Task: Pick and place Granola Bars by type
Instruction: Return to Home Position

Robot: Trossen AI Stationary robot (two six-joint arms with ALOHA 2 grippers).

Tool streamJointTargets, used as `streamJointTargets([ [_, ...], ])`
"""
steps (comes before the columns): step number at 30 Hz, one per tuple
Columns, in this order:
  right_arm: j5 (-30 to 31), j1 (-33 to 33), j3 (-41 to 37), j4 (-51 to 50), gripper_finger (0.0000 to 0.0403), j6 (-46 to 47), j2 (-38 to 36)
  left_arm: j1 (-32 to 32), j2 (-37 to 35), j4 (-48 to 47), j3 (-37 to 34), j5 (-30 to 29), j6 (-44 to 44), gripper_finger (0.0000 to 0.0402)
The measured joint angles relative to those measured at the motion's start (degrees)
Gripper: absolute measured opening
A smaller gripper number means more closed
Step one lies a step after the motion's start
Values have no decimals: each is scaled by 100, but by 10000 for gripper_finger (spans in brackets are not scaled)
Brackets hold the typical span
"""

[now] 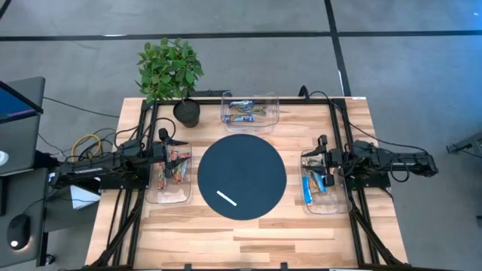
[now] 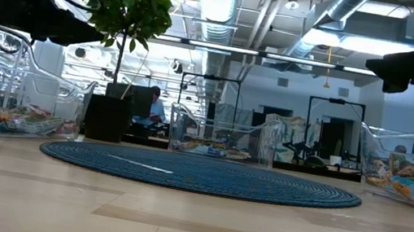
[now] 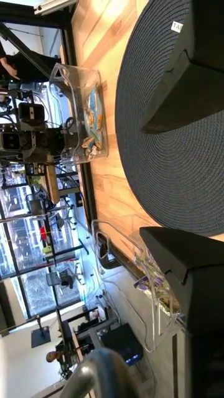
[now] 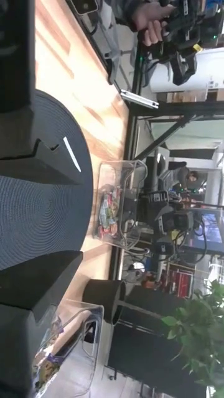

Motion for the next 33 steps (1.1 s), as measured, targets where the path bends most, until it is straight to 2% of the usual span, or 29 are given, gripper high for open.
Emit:
streamJointTargets([
  [33, 31, 0, 0, 5, 178, 6, 14, 0, 2, 0, -2, -4, -102, 251],
])
